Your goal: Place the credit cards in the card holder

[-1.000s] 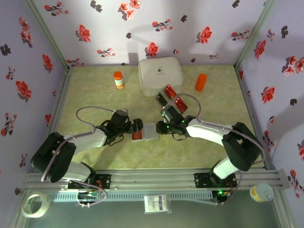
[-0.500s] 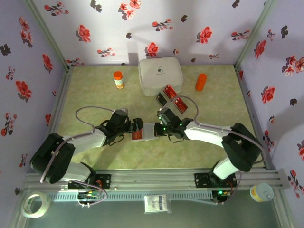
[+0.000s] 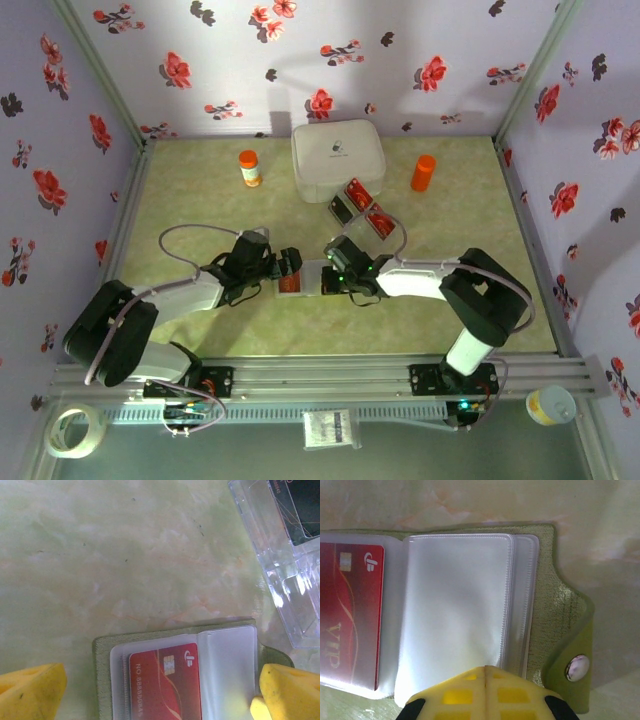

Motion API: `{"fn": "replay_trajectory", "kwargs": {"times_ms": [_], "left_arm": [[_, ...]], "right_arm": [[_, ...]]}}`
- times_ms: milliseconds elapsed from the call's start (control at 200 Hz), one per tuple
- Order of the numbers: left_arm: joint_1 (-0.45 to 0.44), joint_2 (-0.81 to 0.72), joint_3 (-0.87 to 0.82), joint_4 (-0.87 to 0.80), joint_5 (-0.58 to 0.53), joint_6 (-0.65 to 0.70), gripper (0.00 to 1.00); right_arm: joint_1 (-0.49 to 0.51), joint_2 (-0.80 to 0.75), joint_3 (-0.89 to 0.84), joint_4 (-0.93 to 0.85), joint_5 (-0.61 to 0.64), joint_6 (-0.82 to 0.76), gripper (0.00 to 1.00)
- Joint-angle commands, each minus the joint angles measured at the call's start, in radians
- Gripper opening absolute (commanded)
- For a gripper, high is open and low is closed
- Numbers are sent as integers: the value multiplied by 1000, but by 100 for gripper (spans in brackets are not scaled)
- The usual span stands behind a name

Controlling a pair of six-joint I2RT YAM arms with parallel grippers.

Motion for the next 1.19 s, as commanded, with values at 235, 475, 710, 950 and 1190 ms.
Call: {"fn": "replay_trajectory", "kwargs": {"times_ms": [235, 475, 710, 950, 1190], "left_arm": [[-3, 57, 2, 70, 44, -18, 100], [-9, 88, 13, 83, 51, -21, 100], [-21, 84, 35, 106, 83, -27, 100], [-25, 35, 16, 149, 107, -44, 100], [-25, 4, -6, 155, 106, -53, 100]], "right_arm": [[-1, 21, -45, 4, 23, 28, 0], [-1, 22, -51, 13, 21, 32, 0], [-1, 24, -51, 15, 15, 34, 0], [-2, -3, -26, -16, 13, 24, 0], [-20, -136, 42, -134, 43, -24, 3]]}}
